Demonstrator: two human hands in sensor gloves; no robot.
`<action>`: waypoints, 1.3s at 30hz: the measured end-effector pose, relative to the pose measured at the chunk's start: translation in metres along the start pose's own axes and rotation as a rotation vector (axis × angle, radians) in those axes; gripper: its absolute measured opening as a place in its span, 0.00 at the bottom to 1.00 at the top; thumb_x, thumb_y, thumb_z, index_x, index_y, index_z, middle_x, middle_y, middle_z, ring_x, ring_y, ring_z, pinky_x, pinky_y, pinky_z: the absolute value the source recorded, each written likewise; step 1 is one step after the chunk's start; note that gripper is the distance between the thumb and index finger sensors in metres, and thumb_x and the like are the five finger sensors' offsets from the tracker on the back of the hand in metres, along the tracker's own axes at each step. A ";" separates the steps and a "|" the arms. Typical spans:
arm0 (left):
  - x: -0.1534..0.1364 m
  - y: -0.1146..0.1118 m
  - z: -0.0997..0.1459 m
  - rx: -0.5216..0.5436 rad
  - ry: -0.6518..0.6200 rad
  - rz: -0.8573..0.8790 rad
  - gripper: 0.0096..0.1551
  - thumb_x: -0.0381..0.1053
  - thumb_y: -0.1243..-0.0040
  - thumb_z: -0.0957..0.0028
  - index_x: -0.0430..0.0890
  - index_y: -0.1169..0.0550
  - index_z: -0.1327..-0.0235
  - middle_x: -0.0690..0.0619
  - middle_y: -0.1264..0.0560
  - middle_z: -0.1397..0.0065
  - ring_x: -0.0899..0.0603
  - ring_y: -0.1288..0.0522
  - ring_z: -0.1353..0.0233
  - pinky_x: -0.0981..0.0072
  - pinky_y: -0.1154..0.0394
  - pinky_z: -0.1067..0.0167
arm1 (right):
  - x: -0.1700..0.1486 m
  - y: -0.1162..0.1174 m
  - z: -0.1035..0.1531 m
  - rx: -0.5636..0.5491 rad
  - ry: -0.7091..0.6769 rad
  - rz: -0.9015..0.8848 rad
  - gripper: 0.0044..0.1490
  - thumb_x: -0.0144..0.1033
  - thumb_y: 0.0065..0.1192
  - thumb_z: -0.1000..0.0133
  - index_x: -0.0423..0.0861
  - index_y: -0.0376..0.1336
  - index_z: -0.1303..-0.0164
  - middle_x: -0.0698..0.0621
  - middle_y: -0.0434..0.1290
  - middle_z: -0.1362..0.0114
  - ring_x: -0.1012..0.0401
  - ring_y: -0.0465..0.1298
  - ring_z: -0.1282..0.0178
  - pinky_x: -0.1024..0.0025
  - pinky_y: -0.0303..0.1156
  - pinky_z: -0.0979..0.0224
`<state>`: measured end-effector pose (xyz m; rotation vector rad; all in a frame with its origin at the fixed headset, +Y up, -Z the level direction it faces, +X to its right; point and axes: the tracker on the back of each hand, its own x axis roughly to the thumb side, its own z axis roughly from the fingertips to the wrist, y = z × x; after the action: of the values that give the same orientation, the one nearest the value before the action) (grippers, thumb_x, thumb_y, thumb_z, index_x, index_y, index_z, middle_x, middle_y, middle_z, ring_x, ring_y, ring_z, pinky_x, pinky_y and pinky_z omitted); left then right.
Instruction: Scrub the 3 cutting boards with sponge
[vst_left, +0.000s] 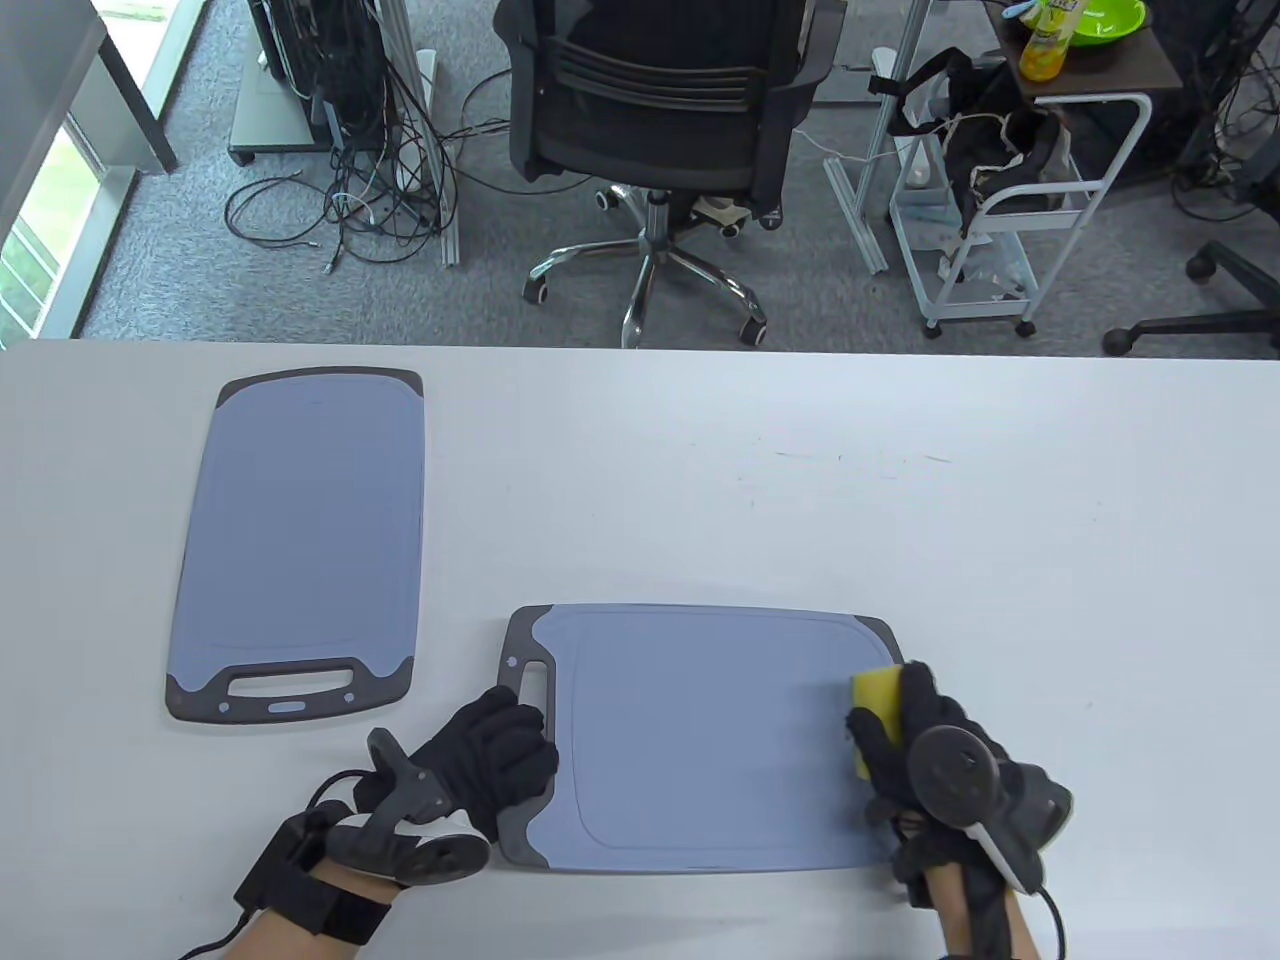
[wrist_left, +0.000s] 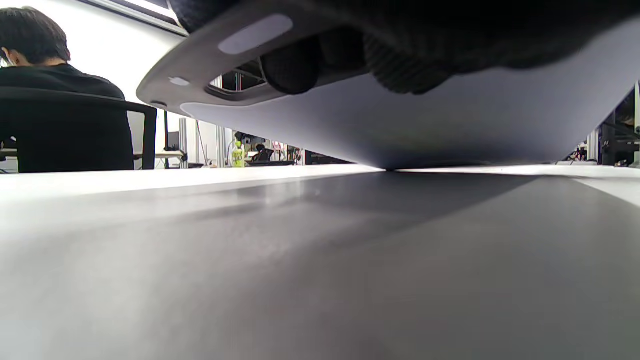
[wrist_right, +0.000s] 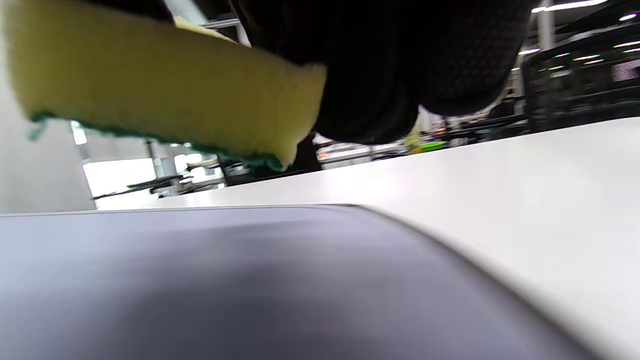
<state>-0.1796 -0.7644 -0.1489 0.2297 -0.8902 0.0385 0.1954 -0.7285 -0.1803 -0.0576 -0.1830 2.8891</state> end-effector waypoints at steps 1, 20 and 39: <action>0.001 0.000 -0.001 -0.008 -0.006 0.000 0.25 0.56 0.34 0.39 0.57 0.34 0.35 0.60 0.29 0.32 0.48 0.28 0.22 0.44 0.35 0.21 | 0.027 0.005 -0.011 0.031 -0.042 0.022 0.49 0.64 0.58 0.45 0.40 0.58 0.23 0.45 0.75 0.41 0.54 0.79 0.50 0.54 0.75 0.42; 0.014 -0.001 -0.008 -0.067 -0.035 -0.109 0.27 0.56 0.32 0.38 0.55 0.35 0.34 0.59 0.29 0.31 0.46 0.28 0.22 0.42 0.34 0.22 | 0.011 0.048 -0.082 0.241 0.185 0.317 0.47 0.63 0.55 0.45 0.44 0.59 0.23 0.45 0.73 0.38 0.54 0.78 0.48 0.53 0.74 0.40; 0.006 -0.002 -0.008 -0.044 0.002 -0.005 0.25 0.55 0.32 0.38 0.55 0.34 0.34 0.58 0.29 0.31 0.46 0.29 0.21 0.41 0.36 0.22 | 0.189 0.061 -0.015 0.279 -0.513 0.245 0.46 0.62 0.55 0.45 0.45 0.59 0.23 0.47 0.73 0.38 0.55 0.78 0.48 0.54 0.75 0.39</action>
<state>-0.1696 -0.7645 -0.1498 0.1903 -0.8877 0.0148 -0.0019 -0.7395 -0.2074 0.7623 0.1508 3.0765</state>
